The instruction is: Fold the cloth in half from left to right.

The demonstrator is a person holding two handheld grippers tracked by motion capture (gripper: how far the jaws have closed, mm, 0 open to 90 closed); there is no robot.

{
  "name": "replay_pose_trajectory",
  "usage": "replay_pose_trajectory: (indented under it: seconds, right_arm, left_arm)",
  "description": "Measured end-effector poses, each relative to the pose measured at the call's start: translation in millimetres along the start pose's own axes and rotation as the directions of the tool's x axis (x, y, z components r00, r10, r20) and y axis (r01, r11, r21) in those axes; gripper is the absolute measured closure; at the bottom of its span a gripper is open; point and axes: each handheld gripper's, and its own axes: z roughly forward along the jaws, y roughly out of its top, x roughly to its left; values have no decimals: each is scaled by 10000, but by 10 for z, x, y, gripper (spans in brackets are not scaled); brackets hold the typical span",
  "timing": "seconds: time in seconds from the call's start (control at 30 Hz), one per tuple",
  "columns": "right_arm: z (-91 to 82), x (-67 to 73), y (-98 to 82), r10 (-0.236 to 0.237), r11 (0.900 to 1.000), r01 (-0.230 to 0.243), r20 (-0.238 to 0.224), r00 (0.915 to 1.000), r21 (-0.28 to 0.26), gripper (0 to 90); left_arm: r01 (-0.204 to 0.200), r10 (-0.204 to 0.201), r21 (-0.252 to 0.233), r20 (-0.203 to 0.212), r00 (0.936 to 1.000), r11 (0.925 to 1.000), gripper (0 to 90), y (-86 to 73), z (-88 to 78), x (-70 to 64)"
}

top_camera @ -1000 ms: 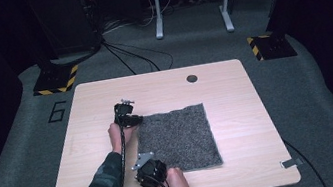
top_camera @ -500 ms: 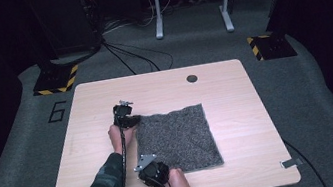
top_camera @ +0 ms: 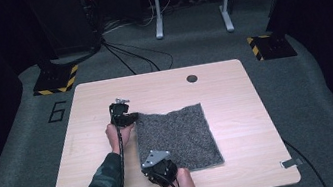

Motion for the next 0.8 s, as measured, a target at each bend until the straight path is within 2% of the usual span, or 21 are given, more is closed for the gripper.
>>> replay_pose_trajectory:
  seconds: [0.03,0.33,0.43,0.47,0.5,0.57,0.6,0.63,0.73,0.8]
  right_arm:
    - [-28,-5,-3,113,9998,-114,-32,9999,-148,870]
    - [-266,-86,34,580,9947,-593,-173,9982,-844,874]
    - [-287,-95,70,555,9940,-570,-190,9983,-938,874]
    - [-308,-95,105,547,9922,-572,-262,9982,-1103,874]
    - [-308,-95,105,547,9922,-572,-262,9982,-1103,874]
    - [-327,-80,154,559,9890,-588,-250,9981,-1359,875]
    - [-336,-73,184,507,9886,-542,-285,9983,-1403,875]
    - [-347,-64,214,519,9869,-561,-316,9982,-1510,876]
    - [-378,-24,305,491,9810,-568,-459,9977,-1858,876]
    - [-404,-3,356,385,9779,-478,-495,9980,-2038,876]
  left_arm:
    - [-162,162,63,4,9999,9998,872,13,-16,2]
    - [-394,393,-166,-54,9992,9991,872,166,-177,2]
    - [-370,364,-296,-191,9992,9989,872,218,-216,17]
    - [-527,524,-171,-193,9984,9985,872,246,-240,34]
    - [-439,434,-246,-232,9988,9987,872,268,-254,31]
    - [-639,632,-186,-343,9974,9978,872,320,-307,37]
    - [-651,636,-326,-453,9969,9973,872,339,-319,21]
    - [-757,748,-198,-441,9962,9969,872,363,-342,22]
    - [-810,799,-207,-476,9957,9965,872,439,-403,11]
    - [-1055,1037,-245,-642,9925,9941,872,503,-446,-10]
